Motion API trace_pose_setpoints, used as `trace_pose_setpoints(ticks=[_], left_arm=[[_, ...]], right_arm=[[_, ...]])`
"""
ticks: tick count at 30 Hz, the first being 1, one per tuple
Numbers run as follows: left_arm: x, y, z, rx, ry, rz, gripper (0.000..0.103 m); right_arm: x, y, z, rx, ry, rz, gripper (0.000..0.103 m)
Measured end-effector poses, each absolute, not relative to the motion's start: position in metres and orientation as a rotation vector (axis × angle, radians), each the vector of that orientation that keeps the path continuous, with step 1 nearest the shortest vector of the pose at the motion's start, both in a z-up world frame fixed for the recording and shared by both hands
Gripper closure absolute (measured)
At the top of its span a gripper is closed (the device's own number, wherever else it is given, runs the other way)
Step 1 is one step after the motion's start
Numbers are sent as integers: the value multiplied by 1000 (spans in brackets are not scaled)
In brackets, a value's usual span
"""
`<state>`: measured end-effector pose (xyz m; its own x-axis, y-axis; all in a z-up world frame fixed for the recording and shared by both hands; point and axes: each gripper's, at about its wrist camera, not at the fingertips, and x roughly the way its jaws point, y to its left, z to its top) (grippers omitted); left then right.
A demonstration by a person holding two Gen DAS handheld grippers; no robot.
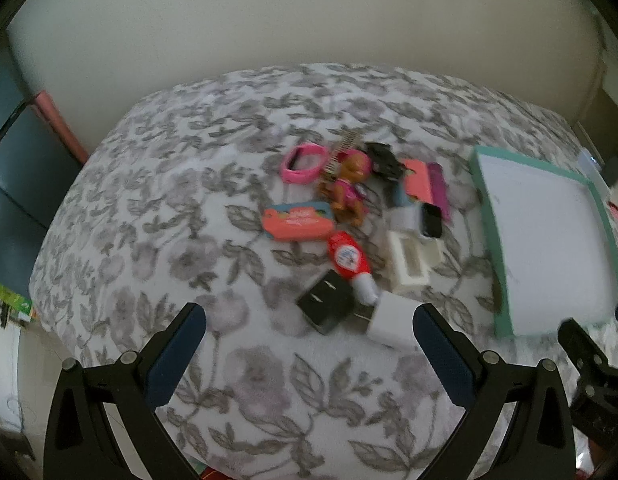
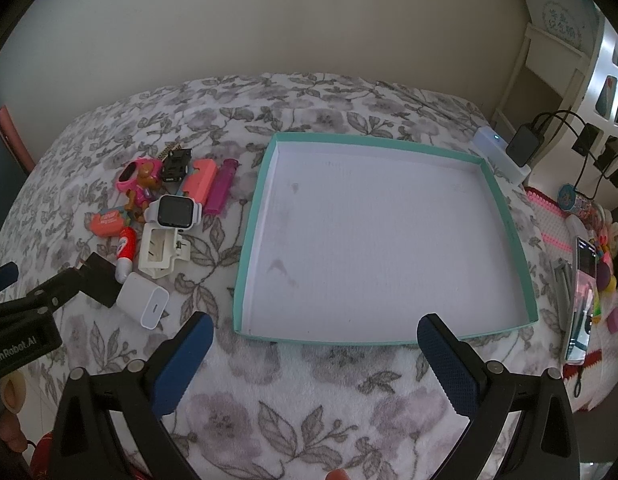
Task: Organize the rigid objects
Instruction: 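Grasp the black charger with the left tool while the right tool grasps the white charger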
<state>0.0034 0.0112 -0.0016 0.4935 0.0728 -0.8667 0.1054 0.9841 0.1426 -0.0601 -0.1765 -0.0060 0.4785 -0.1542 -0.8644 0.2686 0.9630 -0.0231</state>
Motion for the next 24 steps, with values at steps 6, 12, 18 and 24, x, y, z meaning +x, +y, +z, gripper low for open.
trace_pose_setpoints(ticks=[6,12,18,24], left_arm=[[23,47,-5,111,1083,79,0],[37,63,-22,41,1151,81,0],[52,46,-39,52,1201,5,0],[60,29,-54,53,1236,-63,1]], right_arm=[[-43,-165,-3,130,1090,-199,0],[-15,-135,-13,143,1139,-74,0],[7,-110,-35,120,1229,-9,0],[15,-102,-50,98,1271,16,0]])
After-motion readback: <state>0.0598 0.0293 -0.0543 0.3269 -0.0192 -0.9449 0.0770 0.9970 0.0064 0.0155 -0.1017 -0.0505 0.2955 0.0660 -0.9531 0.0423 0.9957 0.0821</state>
